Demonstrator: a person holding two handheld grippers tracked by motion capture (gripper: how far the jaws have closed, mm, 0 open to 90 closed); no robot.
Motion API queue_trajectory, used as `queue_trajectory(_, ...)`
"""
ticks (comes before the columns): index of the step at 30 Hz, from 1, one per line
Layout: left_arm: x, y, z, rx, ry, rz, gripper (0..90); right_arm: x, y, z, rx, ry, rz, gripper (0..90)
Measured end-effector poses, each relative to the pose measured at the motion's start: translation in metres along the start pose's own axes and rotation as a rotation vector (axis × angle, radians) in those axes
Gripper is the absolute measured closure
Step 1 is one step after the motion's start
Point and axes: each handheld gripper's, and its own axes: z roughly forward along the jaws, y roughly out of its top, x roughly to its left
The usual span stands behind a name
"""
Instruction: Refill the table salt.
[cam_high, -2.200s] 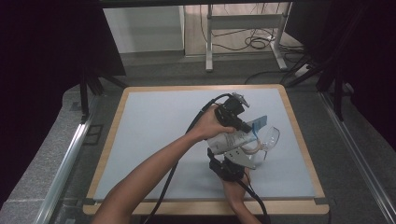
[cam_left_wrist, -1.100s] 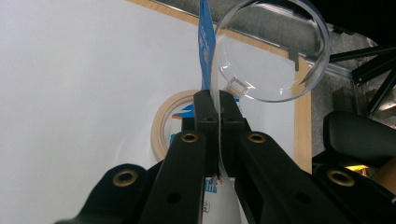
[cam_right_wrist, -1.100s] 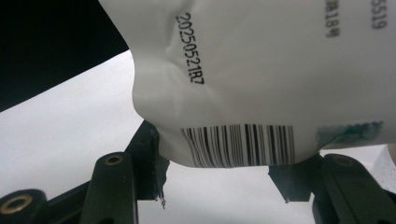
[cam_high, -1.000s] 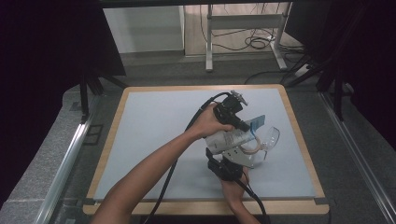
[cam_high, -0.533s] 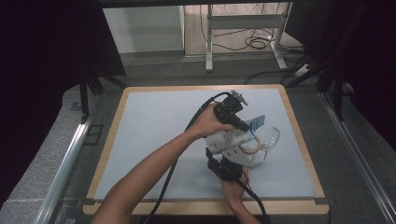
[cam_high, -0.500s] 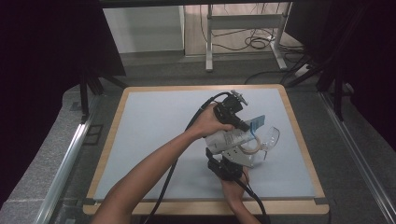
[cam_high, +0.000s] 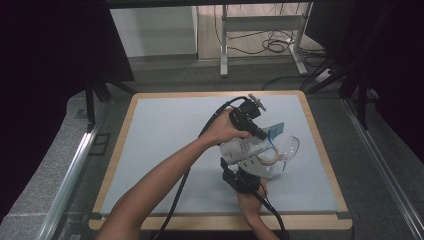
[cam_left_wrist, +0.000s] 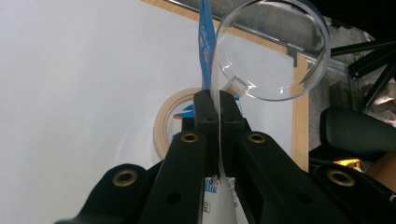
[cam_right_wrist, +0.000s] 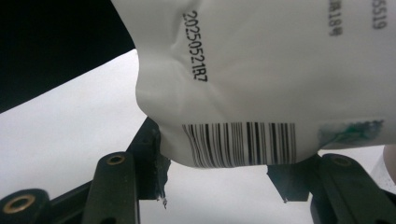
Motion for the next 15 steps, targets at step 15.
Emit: queue_trajectory(15,0.0022,0.0043,0.0047,0.032,-0.011,-0.003,90.0,0.0018,0.0044,0.0001,0.004,0.003,0.015,46.0)
